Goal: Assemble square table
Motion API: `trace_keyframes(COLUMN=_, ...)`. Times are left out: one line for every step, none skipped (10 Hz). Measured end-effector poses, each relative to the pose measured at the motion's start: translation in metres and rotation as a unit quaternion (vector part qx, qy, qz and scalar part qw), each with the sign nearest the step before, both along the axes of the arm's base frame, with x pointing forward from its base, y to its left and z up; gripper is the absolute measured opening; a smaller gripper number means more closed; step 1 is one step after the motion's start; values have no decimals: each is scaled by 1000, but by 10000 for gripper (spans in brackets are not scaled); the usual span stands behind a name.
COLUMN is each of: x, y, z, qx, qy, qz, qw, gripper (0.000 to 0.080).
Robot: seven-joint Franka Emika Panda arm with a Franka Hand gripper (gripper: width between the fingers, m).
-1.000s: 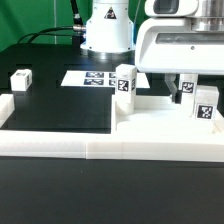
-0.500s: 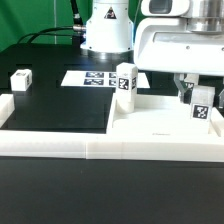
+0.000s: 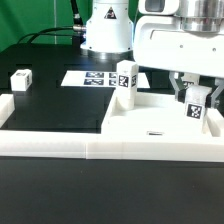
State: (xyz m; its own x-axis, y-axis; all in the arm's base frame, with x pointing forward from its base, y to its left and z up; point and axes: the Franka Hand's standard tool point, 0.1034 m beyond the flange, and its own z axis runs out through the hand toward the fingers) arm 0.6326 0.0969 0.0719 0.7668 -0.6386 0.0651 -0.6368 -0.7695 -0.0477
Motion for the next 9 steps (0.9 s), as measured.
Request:
trace_keyframes(x=0, y=-1, z=0, qx=0, qy=0, qz=-3, qw=1000, gripper=311)
trace_keyframes(x=0, y=-1, z=0, qx=0, qy=0, qz=-1, qw=1000, gripper=311)
trace_keyframes(x=0, y=-1, z=0, qx=-1, qy=0, qz=0, qw=1000, gripper=311)
trace_keyframes(x=0, y=-1, z=-1, qx=-1, qy=0, qz=0, qw=1000, gripper=338)
trace_keyframes(x=0, y=-1, z=-1, qx=-1, qy=0, qz=0, qw=1000, gripper=515)
trace_keyframes(x=0, y=-1, z=-1, qx=-1, qy=0, qz=0, qw=1000, gripper=515)
trace_keyframes(x=0, y=-1, z=-1, qx=-1, qy=0, qz=0, qw=1000, gripper=620)
trace_keyframes(x=0, y=-1, z=-1, qx=-1, qy=0, qz=0, qw=1000, gripper=641)
trace_keyframes(x=0, y=-1, z=-1, qx=-1, qy=0, qz=0, qw=1000, gripper=641)
